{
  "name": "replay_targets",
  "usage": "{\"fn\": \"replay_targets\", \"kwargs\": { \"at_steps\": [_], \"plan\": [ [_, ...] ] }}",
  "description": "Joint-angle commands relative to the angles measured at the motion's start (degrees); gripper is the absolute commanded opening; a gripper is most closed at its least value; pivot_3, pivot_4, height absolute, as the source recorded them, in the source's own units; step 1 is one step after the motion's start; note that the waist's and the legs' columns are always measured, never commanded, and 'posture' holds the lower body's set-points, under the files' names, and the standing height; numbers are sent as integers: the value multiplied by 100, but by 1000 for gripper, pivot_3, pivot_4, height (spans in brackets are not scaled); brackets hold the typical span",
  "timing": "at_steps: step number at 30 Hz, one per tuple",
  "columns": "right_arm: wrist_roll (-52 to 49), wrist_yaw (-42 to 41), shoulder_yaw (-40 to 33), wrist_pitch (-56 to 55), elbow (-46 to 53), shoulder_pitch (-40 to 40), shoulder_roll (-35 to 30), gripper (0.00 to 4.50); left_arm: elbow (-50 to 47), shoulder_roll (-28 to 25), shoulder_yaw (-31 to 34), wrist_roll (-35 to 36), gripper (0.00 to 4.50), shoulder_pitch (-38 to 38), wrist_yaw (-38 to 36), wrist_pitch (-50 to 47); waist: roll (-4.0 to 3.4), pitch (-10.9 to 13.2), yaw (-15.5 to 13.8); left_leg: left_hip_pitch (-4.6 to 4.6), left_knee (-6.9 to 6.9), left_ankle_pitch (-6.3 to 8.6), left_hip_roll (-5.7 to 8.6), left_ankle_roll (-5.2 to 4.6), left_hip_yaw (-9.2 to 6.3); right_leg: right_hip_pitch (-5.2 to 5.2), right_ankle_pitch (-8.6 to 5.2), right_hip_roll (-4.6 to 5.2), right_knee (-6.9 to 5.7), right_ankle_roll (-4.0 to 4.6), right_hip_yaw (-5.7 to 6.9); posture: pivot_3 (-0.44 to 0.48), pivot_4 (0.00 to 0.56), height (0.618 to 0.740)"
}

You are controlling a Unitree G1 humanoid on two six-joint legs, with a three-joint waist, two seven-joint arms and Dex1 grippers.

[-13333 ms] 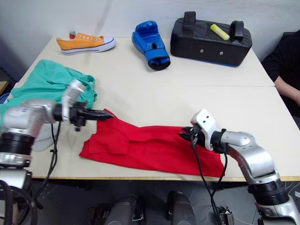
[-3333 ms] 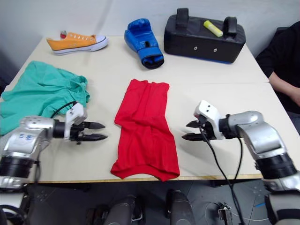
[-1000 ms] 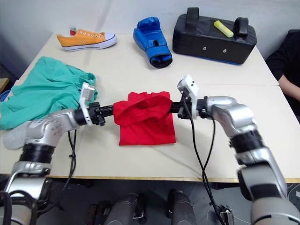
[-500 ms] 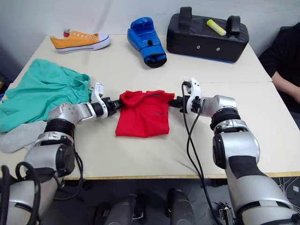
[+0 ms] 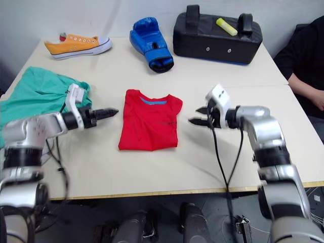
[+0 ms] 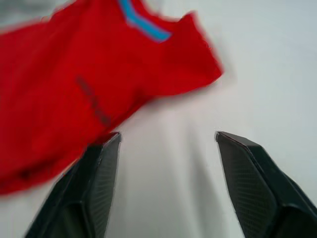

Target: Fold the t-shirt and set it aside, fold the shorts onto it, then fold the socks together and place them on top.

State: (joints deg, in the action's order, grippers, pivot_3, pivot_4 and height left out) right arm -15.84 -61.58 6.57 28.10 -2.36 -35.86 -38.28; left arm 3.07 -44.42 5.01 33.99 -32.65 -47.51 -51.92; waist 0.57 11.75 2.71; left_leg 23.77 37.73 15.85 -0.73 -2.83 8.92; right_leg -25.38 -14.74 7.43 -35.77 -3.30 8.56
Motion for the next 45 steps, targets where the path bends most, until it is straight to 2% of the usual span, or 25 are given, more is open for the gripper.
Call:
{"fn": "replay_targets", "kwargs": {
  "at_steps": [1,5,9,13,15,16,18,20,23,25,26,27,30,34,38,41,43,45],
  "plan": [
    [255,-151,106,-1035,1227,473,-226,3065,-1303,-343,-302,-228,3115,532,-877,1046,1,1,-61,-6,2,-1,-2,0,12,1,-1,-1,-2,1,-10,0,150,740],
    [1003,-57,511,-2609,1399,936,-210,3065,-1602,-465,-937,-1154,3115,966,-1129,2358,1,0,-116,-65,2,13,-9,30,33,46,15,0,30,12,-32,0,150,740],
    [1971,289,961,-4319,805,870,-117,3065,-1158,-336,-1430,-2036,3115,920,-1115,3481,0,0,-136,-61,-44,15,-31,6,31,77,56,-10,135,29,-6,0,150,740],
    [2911,987,1275,-5165,-82,487,128,3065,-297,-197,-1793,-2944,3115,740,-868,4528,8,-5,-125,-49,-45,-2,-25,20,42,42,47,-1,81,29,-9,0,150,740],
    [3178,1243,1327,-5263,-476,340,234,3065,125,-52,-1885,-3221,3115,585,-757,4948,9,-5,-122,-41,-39,-27,-25,-11,60,22,31,-5,44,26,-14,0,150,740],
    [3242,1303,1345,-5310,-595,300,259,2890,241,8,-1876,-3253,3142,550,-764,5083,9,-5,-124,-43,-37,-27,-25,-12,62,23,27,-5,38,25,-15,0,150,740],
    [3282,1358,1359,-5476,-815,293,275,2467,421,163,-1794,-3211,2731,521,-749,5223,9,-5,-128,-45,-28,-30,-25,-17,64,24,25,-4,30,25,-17,0,150,740],
    [3174,1353,1303,-5501,-821,351,303,1831,531,263,-1731,-3163,2264,513,-775,5311,10,-4,-128,-53,-9,-28,-25,-22,59,35,22,2,34,20,-18,0,150,740],
    [3070,1317,1243,-5540,-691,416,272,815,606,326,-1678,-3113,1329,517,-885,5408,10,-4,-124,-54,3,-20,-24,-31,55,36,23,11,19,19,-20,0,150,740],
    [2841,1134,1157,-5475,-464,604,110,89,385,291,-1626,-2802,672,627,-1236,5338,10,-4,-124,-57,5,-20,-24,-31,54,35,23,12,11,19,-23,0,150,740],
    [2765,1042,1120,-5447,-357,717,-4,0,163,225,-1603,-2584,311,725,-1473,5152,10,-4,-123,-57,5,-20,-25,-30,52,35,23,12,9,20,-22,0,150,740],
    [2664,939,1080,-5452,-213,867,-151,0,-103,128,-1570,-2402,26,851,-1672,4968,10,-4,-125,-56,5,-18,-26,-28,52,33,21,11,9,23,-22,0,150,740],
    [2399,757,1002,-5414,165,1208,-463,0,-620,-84,-1478,-2188,8,1132,-1933,4663,10,-4,-122,-54,5,-15,-27,-25,53,35,13,8,4,18,-22,0,150,740],
    [1832,551,490,-5207,1163,2356,-1195,0,-1910,-824,-1234,-1812,8,2278,-2273,4146,10,-3,-118,-65,4,2,-30,-20,49,44,-3,7,16,13,-25,0,150,740],
    [1659,774,239,-4648,1749,3010,-1267,0,-2036,-702,-1201,-2174,8,2770,-1682,4342,10,-2,-134,-85,10,39,-32,11,30,75,-11,7,20,12,-18,0,150,740],
    [1497,766,172,-4304,2057,3276,-1274,0,-1915,-513,-1176,-2042,8,2881,-1493,4246,10,-3,-161,-84,16,44,-32,-3,15,83,-9,7,25,16,-14,0,150,740],
    [1358,717,110,-4073,2198,3378,-1297,512,-1965,-471,-1116,-1797,0,2983,-1496,3986,10,-3,-202,-83,16,53,-33,-22,12,83,-9,7,27,17,-14,0,150,740],
    [1007,583,-35,-3710,2396,3507,-1364,1021,-2084,-519,-953,-1405,500,3103,-1608,3658,10,-3,-246,-82,18,50,-33,-15,10,81,-8,7,24,17,-13,0,150,740]
  ]
}}
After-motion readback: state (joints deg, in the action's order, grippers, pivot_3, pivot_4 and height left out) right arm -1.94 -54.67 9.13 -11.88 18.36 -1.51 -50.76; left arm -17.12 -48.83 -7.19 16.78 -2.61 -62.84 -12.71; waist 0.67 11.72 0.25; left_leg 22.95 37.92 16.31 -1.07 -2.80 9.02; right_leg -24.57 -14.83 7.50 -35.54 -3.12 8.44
